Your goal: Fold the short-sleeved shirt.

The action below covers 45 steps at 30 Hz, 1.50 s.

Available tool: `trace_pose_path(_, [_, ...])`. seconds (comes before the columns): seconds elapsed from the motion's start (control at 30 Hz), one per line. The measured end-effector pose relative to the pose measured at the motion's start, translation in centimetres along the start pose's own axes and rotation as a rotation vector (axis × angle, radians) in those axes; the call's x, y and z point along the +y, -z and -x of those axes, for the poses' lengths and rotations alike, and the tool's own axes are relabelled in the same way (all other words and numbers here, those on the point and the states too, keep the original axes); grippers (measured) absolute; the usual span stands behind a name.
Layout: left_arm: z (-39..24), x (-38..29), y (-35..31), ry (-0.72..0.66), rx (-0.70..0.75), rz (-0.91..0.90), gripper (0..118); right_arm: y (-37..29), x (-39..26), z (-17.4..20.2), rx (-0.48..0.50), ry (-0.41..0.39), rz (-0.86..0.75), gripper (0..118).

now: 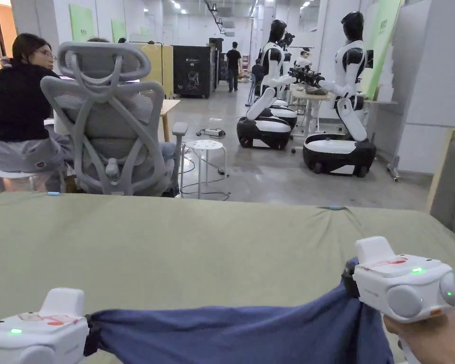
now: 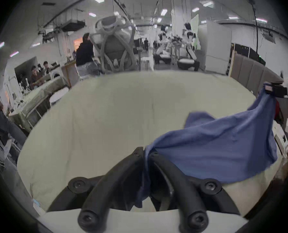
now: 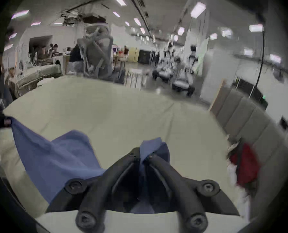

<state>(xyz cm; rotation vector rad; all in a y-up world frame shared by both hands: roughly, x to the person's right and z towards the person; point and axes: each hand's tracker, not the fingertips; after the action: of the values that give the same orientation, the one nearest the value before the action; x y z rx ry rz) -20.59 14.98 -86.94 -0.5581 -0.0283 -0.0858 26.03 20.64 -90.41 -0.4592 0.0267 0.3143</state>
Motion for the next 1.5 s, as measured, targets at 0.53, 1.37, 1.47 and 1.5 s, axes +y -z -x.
trace_pose_path(0.53, [-2.5, 25.2, -4.6, 0.062, 0.245, -0.411, 1, -8.6, 18.8, -8.6, -0.298, 0.025, -0.421, 4])
trace_pose_path(1.37, [-0.5, 21.3, -1.4, 0.052, 0.228, -0.365, 1, -3.6, 15.8, -8.4, -0.237, 0.143, -0.385, 4])
trace_pose_path(1.47, [-0.7, 18.9, -3.0, 0.058, 0.202, -0.355, 1, -5.9, 13.6, -8.1, -0.224, 0.145, -0.386, 4])
trace_pose_path(1.5, [-0.8, 17.9, -3.7, 0.073, 0.197, -0.349, 1, -6.8, 12.5, -8.0, -0.207, 0.142, -0.38, 4])
